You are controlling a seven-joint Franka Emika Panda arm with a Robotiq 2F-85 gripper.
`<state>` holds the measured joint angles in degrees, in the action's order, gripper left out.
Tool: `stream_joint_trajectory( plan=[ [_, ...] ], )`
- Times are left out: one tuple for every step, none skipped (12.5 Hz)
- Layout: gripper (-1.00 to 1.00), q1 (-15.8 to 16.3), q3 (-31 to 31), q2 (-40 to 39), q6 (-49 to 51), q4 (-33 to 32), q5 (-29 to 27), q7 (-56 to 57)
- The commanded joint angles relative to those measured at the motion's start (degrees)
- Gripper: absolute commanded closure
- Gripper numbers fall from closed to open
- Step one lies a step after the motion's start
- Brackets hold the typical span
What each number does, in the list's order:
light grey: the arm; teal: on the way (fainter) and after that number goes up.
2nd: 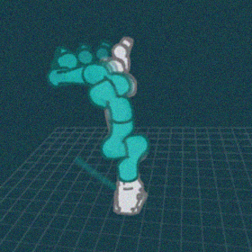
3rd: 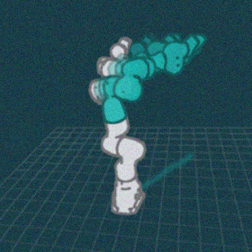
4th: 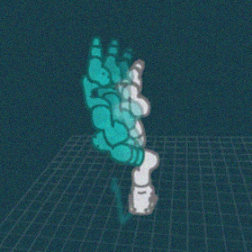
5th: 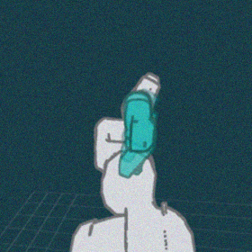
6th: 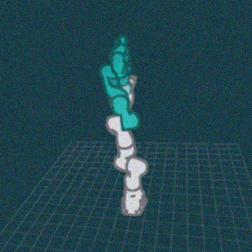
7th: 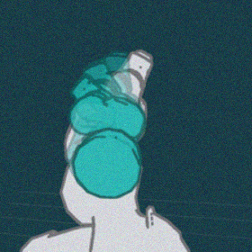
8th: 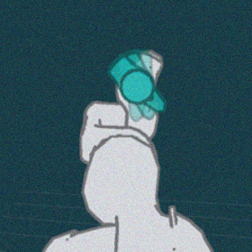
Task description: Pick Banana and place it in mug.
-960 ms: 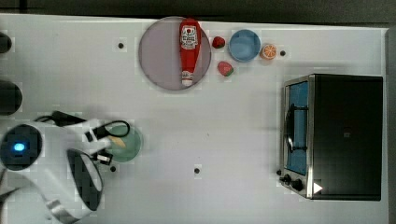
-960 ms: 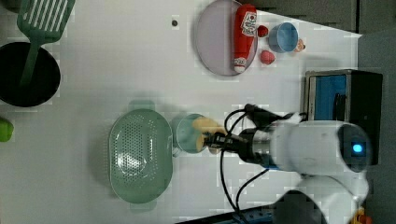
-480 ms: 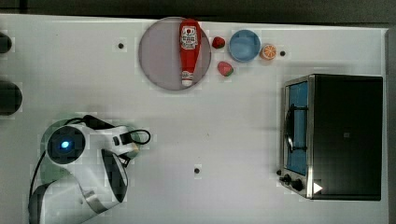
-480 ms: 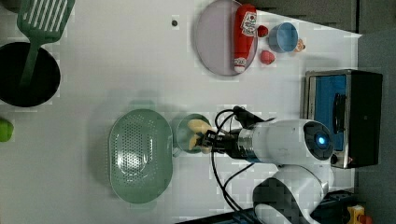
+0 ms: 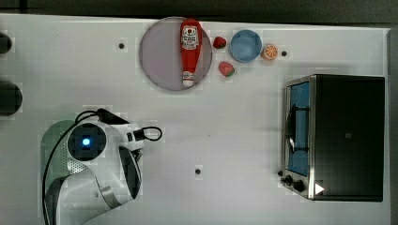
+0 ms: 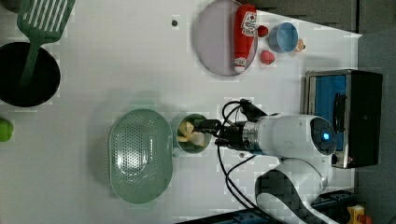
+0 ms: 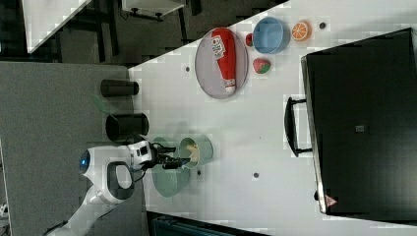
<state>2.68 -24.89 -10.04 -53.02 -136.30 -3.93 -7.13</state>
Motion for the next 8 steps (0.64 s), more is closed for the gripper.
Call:
stream_joint_trajectory(
  plan=[
    [-1.0, 0.57, -0.63, 4.4, 1.13, 1.36, -0.06, -2.81],
    [-1.0, 0.4, -0.32, 6.2, 1.32, 2.0, -0.12, -2.81],
    [-1.0, 0.2, 0.39, 8.59, 2.38, 2.52, -0.14, -2.81],
    [-1.0, -0.05, 1.58, 11.3, 4.76, 3.31, -0.16, -2.81],
    [-1.0, -0.4, 3.28, 14.09, 9.84, 4.6, -0.15, -2.8],
    [-1.0, -0.7, 5.46, 16.56, 16.77, 6.51, -0.15, -2.77],
    [-1.0, -0.86, 7.9, 18.47, 23.3, 9.34, -0.15, -2.2],
    [-1.0, -0.98, 10.48, 19.66, 28.98, 12.58, -0.15, -2.16]
  ],
)
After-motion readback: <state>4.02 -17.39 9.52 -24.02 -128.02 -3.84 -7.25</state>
